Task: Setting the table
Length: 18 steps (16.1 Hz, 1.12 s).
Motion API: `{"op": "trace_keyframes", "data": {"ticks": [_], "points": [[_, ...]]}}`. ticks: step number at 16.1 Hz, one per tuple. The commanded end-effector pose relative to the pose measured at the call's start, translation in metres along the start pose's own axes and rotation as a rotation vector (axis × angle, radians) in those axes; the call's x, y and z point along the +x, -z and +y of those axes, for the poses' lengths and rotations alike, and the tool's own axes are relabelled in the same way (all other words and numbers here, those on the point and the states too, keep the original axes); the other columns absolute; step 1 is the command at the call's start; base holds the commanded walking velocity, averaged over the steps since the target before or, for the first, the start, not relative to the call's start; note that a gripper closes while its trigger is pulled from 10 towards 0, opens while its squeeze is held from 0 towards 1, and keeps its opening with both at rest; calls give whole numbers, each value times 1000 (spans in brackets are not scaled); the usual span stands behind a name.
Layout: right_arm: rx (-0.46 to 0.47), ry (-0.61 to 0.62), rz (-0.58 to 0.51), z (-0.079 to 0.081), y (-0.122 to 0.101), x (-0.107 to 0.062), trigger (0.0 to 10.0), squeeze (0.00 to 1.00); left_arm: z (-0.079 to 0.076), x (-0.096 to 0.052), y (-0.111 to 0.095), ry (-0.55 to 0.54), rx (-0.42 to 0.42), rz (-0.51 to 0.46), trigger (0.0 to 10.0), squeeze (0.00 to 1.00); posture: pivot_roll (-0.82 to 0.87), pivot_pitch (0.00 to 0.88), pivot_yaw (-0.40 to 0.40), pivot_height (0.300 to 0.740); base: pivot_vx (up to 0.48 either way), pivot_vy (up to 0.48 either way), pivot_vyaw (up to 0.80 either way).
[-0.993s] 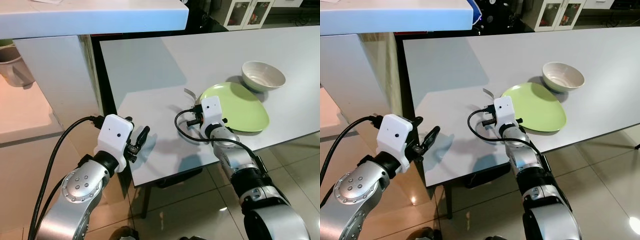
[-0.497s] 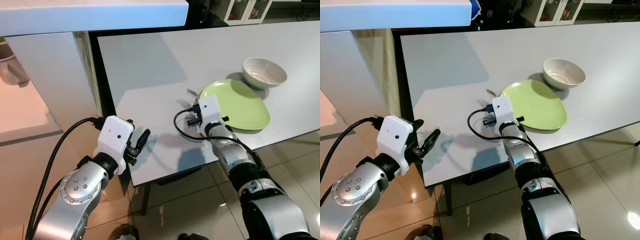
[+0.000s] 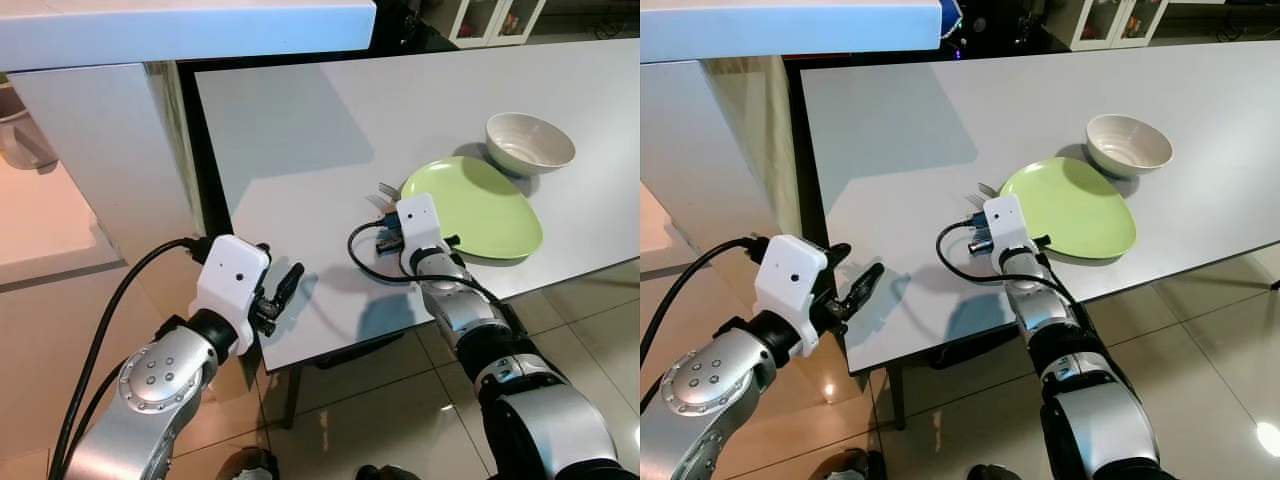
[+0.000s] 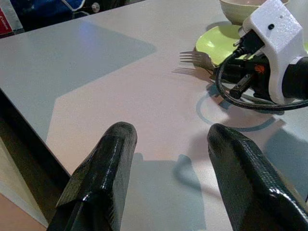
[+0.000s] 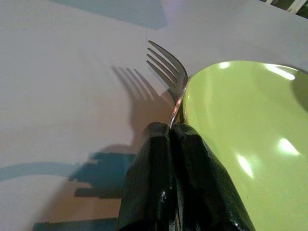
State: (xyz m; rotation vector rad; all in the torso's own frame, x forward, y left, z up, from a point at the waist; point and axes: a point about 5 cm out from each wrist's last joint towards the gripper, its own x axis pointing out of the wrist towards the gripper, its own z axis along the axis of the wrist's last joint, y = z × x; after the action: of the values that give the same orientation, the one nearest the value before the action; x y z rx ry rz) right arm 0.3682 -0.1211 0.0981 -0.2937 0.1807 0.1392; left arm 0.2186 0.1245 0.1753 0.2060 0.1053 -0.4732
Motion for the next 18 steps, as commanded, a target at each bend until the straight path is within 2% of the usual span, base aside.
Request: {"op": "trace_keyframes", "data": {"ticks": [1,8,13,15,17,18], "points": [[19,-4,12,0,3,0,10000,0,-5,-2,-4,35,4,-11,10000,0,206,137,-59,740,0,0,0],[21,-36,16,5,3,0,10000,0,-7,-2,-5,47,-5,-14,10000,0,207,141,-65,740,0,0,0],[15,-48,15,6,4,0,10000,0,-12,-2,-8,97,-29,-38,10000,0,207,130,-67,740,0,0,0],[12,-49,16,6,4,0,10000,0,-17,-4,-14,138,-50,-91,10000,0,207,129,-67,740,0,0,0],[8,-48,18,6,4,1,10000,0,-18,-5,-26,145,-81,-186,10000,0,208,127,-71,740,0,0,0],[8,-49,18,6,4,1,10000,0,-18,-5,-24,152,-67,-167,10000,0,209,124,-70,740,0,0,0]]}}
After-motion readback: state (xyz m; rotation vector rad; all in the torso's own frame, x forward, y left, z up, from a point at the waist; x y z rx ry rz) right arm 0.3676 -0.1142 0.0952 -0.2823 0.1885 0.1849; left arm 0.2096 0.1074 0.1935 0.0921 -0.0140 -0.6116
